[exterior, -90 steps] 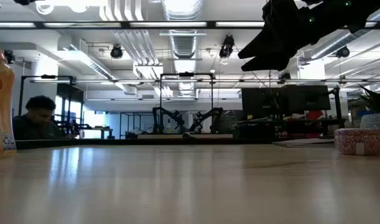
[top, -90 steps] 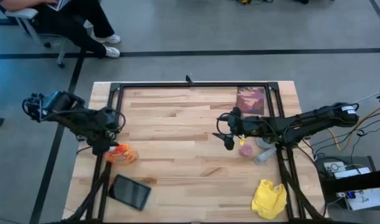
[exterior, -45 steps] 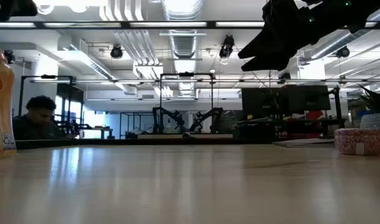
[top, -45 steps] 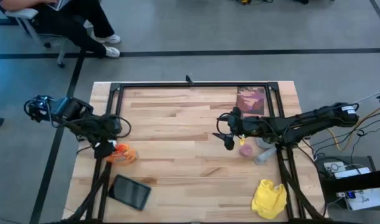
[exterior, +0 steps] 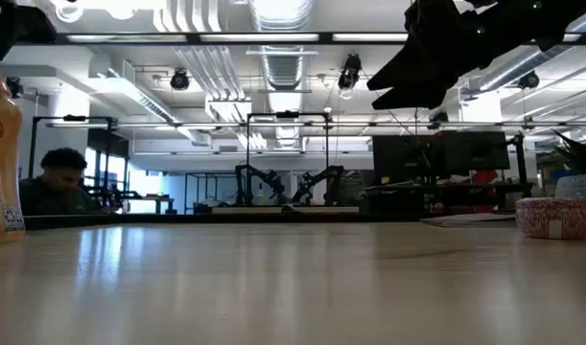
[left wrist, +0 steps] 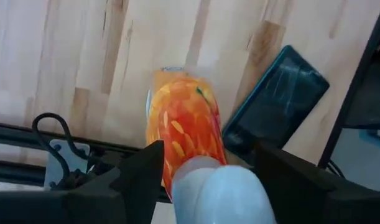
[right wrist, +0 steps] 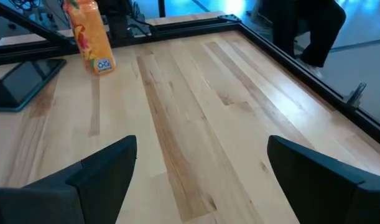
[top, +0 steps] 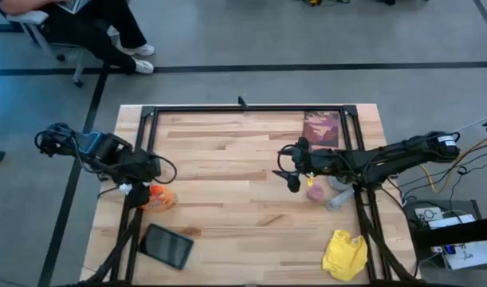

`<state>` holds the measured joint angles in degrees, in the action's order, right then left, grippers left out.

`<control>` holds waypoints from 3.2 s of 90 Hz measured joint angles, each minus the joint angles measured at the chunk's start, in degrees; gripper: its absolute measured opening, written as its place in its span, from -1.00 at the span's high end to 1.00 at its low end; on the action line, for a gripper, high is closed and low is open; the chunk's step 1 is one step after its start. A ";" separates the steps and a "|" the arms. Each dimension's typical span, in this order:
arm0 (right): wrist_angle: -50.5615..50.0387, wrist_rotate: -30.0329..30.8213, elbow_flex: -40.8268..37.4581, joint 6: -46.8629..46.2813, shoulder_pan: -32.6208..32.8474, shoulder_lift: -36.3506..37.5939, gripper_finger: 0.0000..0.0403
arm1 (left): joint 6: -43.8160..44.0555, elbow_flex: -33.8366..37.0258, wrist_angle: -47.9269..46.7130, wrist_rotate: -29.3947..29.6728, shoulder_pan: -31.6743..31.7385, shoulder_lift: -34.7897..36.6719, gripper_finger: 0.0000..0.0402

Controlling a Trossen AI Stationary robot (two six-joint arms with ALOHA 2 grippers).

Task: Apply microfiber cloth
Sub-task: Move the spray cleaning bottle to the center

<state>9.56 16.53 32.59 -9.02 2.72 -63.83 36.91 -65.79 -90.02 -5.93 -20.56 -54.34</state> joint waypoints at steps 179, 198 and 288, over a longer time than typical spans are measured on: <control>-0.02 0.00 -0.01 0.00 -0.02 -0.02 -0.71 | -14.35 -11.42 0.02 -3.13 8.49 -34.02 -0.31; -0.02 0.00 -0.01 0.00 0.00 -0.02 -0.71 | -14.12 -11.23 -0.02 -4.42 11.33 -38.74 -0.47; -0.03 -0.01 -0.01 0.00 0.00 -0.02 -0.71 | -18.71 4.81 0.04 -8.55 15.47 -46.12 -0.50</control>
<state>9.53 16.53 32.58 -9.02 2.72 -63.86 18.21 -60.98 -89.97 -14.48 -5.08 -100.47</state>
